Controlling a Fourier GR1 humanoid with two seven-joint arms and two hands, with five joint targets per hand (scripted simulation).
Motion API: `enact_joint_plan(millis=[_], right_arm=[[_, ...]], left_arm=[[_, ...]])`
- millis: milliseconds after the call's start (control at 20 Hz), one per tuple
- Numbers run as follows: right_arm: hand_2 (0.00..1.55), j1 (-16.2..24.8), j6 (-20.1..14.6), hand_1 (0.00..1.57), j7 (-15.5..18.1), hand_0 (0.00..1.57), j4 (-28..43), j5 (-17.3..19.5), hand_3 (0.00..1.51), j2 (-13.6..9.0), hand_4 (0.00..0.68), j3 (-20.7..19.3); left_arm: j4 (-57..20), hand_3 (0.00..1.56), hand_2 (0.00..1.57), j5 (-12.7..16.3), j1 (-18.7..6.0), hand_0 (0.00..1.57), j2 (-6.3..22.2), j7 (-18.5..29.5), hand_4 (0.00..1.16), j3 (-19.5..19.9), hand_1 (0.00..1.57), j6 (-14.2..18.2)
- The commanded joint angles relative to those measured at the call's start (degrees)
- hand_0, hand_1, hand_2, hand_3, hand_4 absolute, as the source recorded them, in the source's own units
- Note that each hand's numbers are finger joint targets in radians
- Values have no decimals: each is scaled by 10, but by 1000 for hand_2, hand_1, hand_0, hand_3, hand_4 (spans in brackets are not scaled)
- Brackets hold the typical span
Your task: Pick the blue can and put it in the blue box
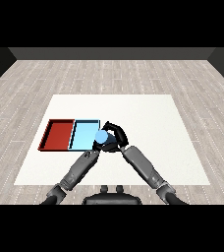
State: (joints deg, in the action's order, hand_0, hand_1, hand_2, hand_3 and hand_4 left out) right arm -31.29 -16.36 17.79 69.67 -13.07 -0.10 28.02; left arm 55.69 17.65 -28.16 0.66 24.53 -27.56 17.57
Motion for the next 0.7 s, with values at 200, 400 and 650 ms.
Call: enact_joint_plan(millis=[200,400,650], right_arm=[[1471,-38,-34,1468,5,1468,-11,-49,1399,1,596,54],[1462,-31,-49,1457,38,1457,-29,-47,1394,1,595,71],[1451,-55,-32,1442,5,1442,-27,-68,1396,0,611,62]], left_arm=[[-2,175,520,-94,-11,318,4,-30,0,-30,318,76],[-23,0,151,-169,-40,0,21,-63,312,-70,0,119],[47,899,1040,-53,21,1014,-5,-31,696,-48,1014,162]])
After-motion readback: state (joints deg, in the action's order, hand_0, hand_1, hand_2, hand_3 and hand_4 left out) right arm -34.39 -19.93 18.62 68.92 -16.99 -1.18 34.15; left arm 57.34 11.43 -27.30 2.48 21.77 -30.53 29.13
